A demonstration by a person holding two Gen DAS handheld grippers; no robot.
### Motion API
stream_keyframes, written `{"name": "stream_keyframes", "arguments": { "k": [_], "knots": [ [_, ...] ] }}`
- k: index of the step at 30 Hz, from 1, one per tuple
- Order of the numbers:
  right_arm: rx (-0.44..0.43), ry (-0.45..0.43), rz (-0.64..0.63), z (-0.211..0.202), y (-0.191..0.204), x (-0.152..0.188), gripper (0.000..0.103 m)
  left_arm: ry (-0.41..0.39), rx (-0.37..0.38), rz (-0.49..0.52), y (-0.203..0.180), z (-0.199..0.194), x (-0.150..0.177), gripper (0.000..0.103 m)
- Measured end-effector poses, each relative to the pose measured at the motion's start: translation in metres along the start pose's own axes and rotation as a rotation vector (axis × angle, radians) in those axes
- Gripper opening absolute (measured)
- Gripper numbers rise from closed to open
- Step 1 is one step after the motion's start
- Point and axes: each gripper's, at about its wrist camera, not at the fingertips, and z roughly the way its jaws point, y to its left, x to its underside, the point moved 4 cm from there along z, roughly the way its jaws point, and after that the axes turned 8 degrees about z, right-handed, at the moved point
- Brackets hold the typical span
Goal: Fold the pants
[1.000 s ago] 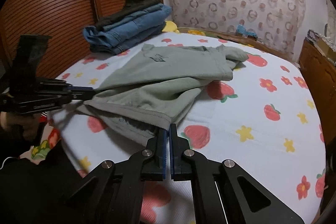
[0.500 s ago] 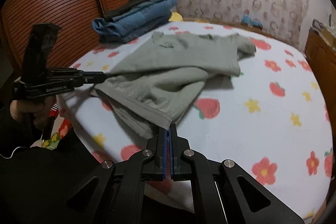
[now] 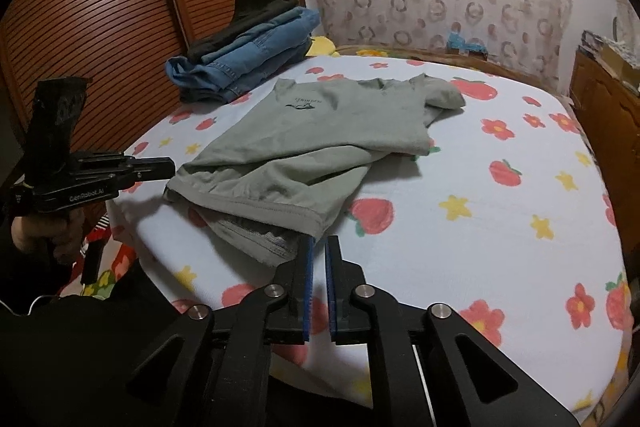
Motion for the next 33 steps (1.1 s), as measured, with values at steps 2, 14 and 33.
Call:
{"name": "stream_keyframes", "arguments": {
  "k": [2, 14, 33],
  "knots": [
    [0.007, -0.004, -0.004, -0.005, 0.000, 0.001, 0.007, -0.004, -0.004, 0.001, 0.000, -0.001, -0.001, 0.003],
    [0.070, -0.059, 0.025, -0.004, -0.018, -0.020, 0.028, -0.021, -0.010, 0.013, 0.003, 0.010, -0.021, 0.079],
    [0.072, 0.064, 0.041, 0.085, -0.052, -0.080, 0.036, -0.002, -0.040, 0.014, 0.022, 0.039, -0.049, 0.079]
  ]
}}
